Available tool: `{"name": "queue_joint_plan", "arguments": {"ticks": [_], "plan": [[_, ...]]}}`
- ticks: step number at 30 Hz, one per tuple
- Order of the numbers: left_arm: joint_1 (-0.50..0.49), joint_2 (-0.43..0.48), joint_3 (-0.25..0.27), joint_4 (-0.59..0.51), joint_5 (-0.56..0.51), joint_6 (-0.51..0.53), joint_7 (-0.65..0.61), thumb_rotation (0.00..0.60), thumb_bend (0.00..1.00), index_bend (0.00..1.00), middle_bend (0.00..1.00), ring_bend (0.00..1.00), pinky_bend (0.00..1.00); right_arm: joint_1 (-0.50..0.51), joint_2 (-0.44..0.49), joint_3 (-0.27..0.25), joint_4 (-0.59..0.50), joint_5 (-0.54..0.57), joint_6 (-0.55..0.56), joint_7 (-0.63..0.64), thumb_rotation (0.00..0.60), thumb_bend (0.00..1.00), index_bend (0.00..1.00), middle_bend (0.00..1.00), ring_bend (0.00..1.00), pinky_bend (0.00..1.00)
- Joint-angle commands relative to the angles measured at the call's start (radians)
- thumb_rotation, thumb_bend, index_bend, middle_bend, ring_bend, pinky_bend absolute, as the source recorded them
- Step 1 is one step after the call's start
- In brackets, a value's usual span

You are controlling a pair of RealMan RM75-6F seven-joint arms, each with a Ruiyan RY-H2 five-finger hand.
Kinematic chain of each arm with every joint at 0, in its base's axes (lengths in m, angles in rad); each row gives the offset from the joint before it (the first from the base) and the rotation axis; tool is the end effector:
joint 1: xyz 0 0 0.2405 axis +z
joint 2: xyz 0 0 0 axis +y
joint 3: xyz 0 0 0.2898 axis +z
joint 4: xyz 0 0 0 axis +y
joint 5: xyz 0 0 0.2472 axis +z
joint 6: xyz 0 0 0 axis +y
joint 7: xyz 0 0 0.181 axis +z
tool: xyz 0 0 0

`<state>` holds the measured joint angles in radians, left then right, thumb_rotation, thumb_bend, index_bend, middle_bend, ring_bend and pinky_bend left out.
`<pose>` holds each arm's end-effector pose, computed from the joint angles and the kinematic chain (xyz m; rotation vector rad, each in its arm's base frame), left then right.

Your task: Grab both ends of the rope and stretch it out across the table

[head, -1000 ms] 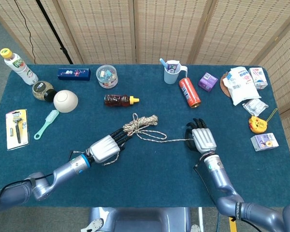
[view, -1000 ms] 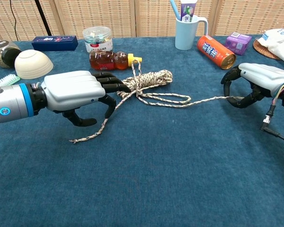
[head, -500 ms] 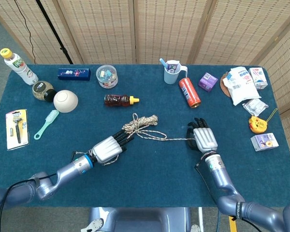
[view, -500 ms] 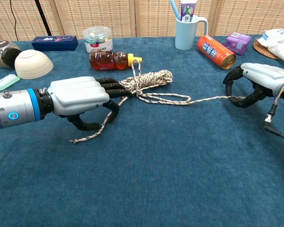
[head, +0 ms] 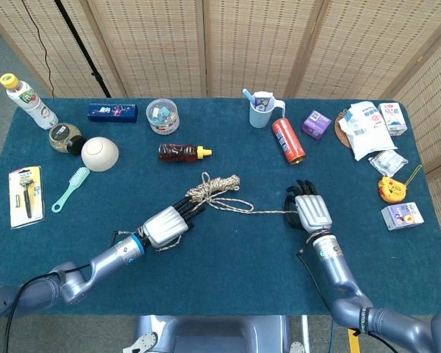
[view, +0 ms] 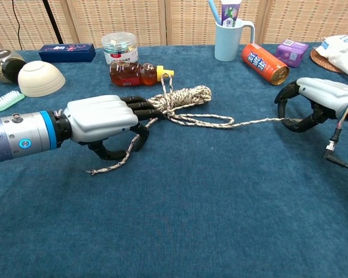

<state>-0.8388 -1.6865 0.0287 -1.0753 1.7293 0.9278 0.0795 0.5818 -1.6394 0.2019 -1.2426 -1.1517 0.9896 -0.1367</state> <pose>-0.1666 0.3854 -0.1358 -2.3868 -0.3635 -0.8762 -0.2592 -0.4065 -0.0646 1.6064 -1.1266 0.9099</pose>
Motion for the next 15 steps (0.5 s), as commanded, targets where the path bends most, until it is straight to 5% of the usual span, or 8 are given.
{"name": "queue_joint_plan", "arguments": {"ticks": [1,15], "plan": [[-0.002,-0.004,0.000,0.002,-0.003,0.002,0.001,0.600,0.36,0.50,0.06,0.00,0.00,0.000,0.000,0.000,0.000,0.000,-0.001,0.001,0.600,0.53,0.61,0.24,0.05,0.00],[-0.009,-0.019,0.010,0.010,-0.024,0.006,0.011,0.600,0.36,0.55,0.06,0.00,0.00,-0.002,0.001,0.000,0.004,-0.001,-0.006,0.014,0.600,0.53,0.61,0.24,0.06,0.00]]}}
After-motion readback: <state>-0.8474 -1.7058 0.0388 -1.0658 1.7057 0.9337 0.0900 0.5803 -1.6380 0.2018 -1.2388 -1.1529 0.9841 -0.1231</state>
